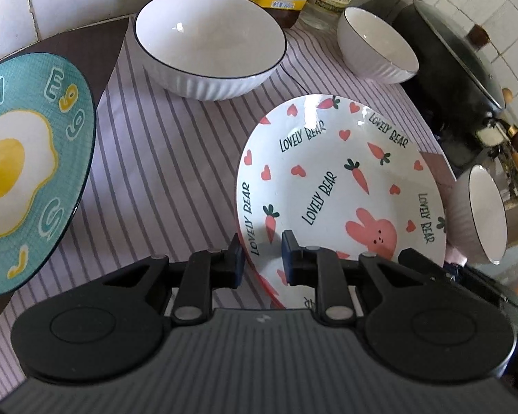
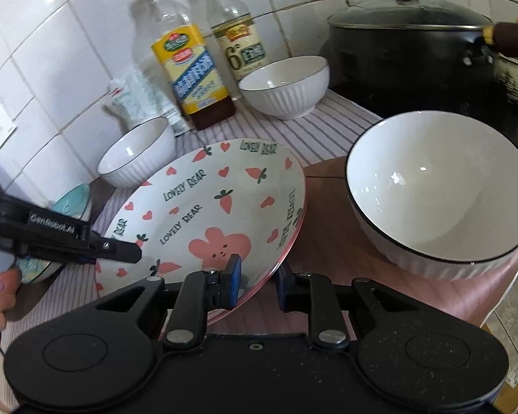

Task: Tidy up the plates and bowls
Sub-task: 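Lift and carry the bunny bowl toward the blue plate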

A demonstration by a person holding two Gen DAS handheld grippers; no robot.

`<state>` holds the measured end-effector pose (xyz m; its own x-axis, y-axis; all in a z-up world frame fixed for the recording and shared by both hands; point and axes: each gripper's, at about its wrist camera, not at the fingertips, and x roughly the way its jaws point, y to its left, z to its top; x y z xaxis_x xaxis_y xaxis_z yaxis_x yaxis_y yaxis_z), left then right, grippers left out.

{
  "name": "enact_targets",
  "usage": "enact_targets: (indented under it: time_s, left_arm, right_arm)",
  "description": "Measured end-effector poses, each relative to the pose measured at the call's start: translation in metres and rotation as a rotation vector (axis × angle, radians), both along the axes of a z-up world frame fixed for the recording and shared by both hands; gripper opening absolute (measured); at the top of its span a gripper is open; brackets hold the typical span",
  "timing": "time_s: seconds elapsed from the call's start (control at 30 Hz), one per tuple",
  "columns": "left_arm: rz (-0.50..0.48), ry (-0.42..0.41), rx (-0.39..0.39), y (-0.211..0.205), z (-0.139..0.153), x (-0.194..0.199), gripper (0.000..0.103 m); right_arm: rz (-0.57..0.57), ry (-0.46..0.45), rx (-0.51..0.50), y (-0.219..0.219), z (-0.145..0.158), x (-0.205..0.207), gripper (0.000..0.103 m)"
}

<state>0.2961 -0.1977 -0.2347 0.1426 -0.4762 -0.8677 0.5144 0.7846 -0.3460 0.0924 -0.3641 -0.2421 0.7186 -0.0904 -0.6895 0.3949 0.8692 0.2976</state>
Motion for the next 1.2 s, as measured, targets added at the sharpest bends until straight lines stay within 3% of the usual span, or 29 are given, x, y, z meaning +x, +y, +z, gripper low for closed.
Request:
enact_targets:
  time_s: [0.23, 0.53, 0.9, 1.2]
  left_arm:
    - [0.008, -0.002, 0.014, 0.022, 0.016, -0.013, 0.020]
    - [0.056, -0.042, -0.005, 0.071, 0.063, -0.037, 0.020]
    - [0.217, -0.084, -0.025, 0.147, 0.106, -0.059, 0.021]
    - [0.383, -0.106, -0.007, 0.210, 0.104, -0.043, 0.022]
  right_arm:
    - [0.070, 0.012, 0.011, 0.007, 0.012, -0.002, 0.025]
    - [0.154, -0.014, 0.014, 0.032, 0.050, -0.006, 0.025]
    - [0.319, -0.026, -0.008, 0.075, 0.098, 0.011, 0.025]
    - [0.478, -0.030, 0.005, 0.119, 0.103, 0.063, 0.026]
